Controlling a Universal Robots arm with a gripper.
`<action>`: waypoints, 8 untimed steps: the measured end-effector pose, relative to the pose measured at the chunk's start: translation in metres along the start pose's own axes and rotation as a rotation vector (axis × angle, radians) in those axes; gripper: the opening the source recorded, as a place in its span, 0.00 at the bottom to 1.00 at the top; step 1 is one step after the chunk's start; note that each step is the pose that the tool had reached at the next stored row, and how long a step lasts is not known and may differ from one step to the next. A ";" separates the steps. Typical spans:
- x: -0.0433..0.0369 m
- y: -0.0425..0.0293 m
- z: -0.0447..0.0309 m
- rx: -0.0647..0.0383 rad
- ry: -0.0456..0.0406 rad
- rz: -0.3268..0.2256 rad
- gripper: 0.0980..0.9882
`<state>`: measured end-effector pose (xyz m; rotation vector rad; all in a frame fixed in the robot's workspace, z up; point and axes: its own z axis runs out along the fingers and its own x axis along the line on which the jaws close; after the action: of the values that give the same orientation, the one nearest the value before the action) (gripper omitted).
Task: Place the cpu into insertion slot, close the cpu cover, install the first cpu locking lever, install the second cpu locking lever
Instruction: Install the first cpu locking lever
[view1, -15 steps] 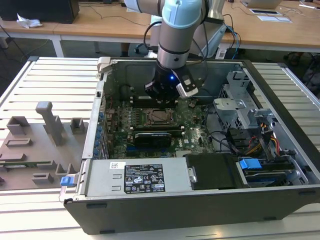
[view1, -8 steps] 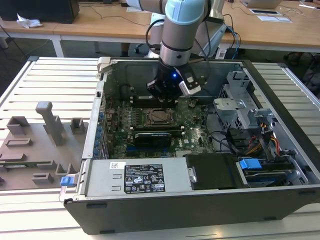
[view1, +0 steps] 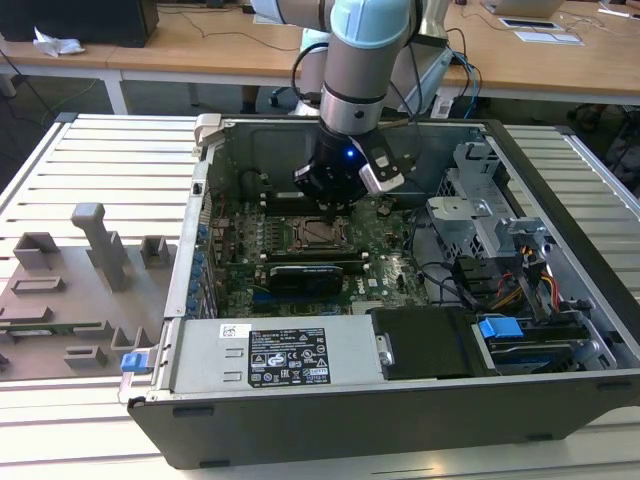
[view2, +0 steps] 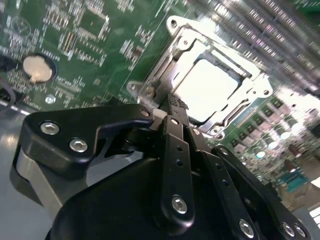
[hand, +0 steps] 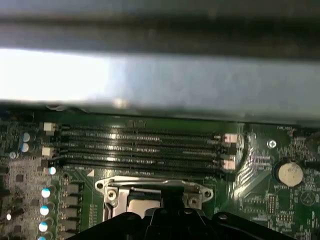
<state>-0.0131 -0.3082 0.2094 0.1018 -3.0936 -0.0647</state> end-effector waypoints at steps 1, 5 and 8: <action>0.0002 -0.0031 -0.0001 0.009 0.0006 0.000 0.01; 0.0008 -0.0121 -0.0005 0.027 0.0018 0.001 0.01; 0.0009 -0.0127 -0.0018 0.027 0.0018 0.001 0.01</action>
<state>-0.0132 -0.3210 0.2107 0.1007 -3.0933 -0.0232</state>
